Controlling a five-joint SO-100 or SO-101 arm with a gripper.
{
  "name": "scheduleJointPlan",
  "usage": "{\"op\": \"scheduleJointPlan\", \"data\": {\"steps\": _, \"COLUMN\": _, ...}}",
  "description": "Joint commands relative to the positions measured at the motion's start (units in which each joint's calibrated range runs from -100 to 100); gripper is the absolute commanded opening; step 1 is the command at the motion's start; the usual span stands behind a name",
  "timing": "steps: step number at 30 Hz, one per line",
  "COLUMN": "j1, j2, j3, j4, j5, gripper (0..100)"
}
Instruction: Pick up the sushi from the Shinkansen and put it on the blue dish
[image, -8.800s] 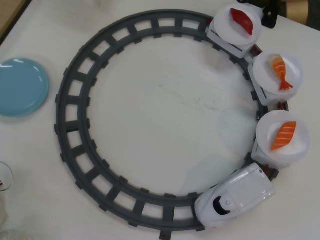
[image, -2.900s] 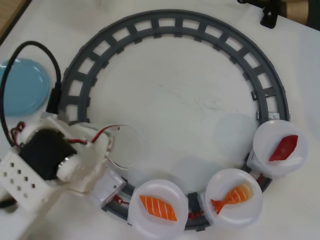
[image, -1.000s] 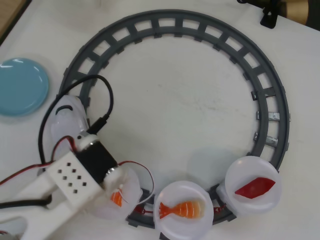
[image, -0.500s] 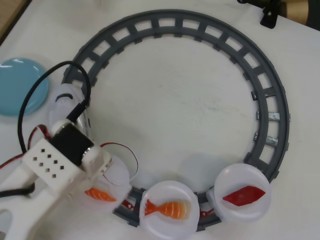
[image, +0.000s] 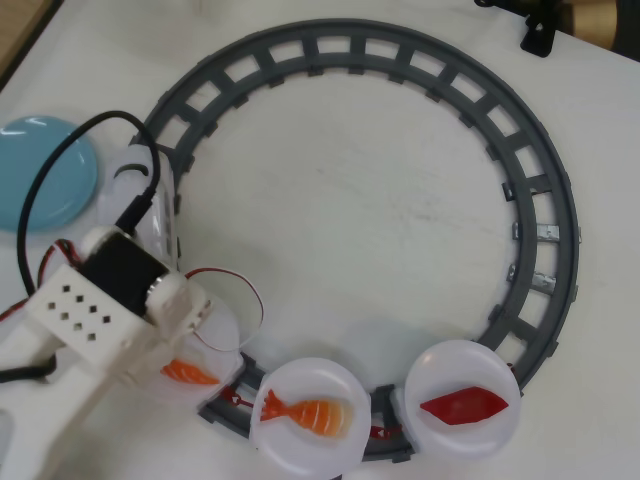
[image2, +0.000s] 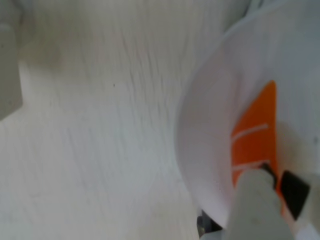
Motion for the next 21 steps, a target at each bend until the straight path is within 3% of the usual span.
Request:
{"op": "scheduleJointPlan", "data": {"steps": 1, "j1": -0.2, "j2": -1.3, "j3": -0.5, "j4": 0.9, "j5": 0.2, "gripper": 18}}
{"op": "scheduleJointPlan", "data": {"steps": 6, "j1": -0.2, "j2": -0.5, "j3": -1.3, "j4": 0.9, "j5": 0.9, "gripper": 30}}
{"op": "scheduleJointPlan", "data": {"steps": 21, "j1": -3.4, "j2": 6.5, "j3": -1.8, "j4": -3.6, "j5": -1.1, "gripper": 21}}
